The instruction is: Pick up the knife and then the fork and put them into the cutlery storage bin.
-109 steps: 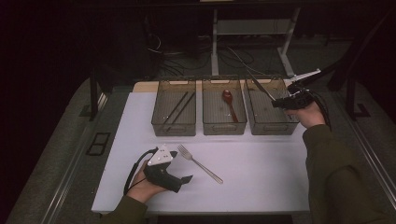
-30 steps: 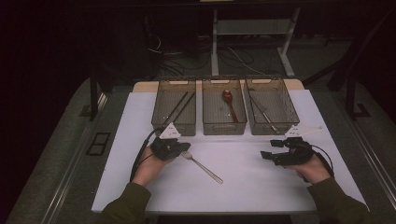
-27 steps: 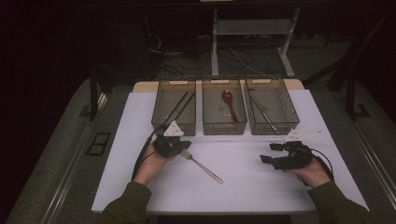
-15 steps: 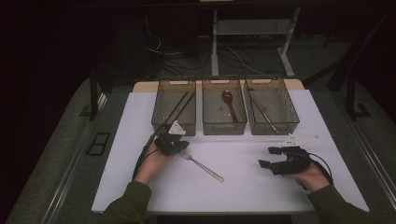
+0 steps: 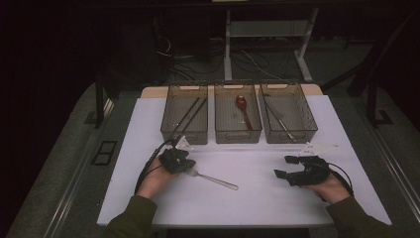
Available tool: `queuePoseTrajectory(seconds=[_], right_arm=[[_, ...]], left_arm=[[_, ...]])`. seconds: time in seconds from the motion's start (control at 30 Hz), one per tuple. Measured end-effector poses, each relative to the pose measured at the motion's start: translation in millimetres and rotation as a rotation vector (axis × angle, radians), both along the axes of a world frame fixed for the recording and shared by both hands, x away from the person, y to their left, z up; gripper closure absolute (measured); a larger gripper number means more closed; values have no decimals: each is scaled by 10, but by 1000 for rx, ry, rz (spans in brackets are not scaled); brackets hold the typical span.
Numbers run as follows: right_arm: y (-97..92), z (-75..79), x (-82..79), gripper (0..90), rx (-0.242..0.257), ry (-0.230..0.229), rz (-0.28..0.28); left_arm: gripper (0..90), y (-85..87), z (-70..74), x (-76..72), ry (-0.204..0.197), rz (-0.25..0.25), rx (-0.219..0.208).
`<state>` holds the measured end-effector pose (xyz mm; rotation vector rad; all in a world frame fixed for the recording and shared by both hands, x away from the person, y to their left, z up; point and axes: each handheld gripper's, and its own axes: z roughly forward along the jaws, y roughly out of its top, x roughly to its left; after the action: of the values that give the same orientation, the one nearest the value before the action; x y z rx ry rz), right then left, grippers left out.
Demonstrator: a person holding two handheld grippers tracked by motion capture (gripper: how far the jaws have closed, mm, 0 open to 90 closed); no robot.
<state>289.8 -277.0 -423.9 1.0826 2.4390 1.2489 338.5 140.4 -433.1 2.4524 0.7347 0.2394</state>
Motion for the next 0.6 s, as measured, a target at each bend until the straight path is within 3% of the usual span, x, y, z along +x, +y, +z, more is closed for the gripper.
queuePoseTrajectory(seconds=[0.3,0.4,0.47,0.5,0.6], right_arm=[[-4,4,0,297,2,-1,-1],[-4,7,-2,297,3,-1,-1],[1,8,-4,297,4,-2,0],[3,8,-3,297,2,-5,1],[7,12,-3,297,5,-4,2]], left_arm=[[892,92,48,-285,41,-5,46],[890,109,54,-370,29,-16,43],[825,108,70,-388,1,-49,-6],[797,99,85,-408,-4,-65,-59],[712,44,104,-447,-38,-172,-157]])
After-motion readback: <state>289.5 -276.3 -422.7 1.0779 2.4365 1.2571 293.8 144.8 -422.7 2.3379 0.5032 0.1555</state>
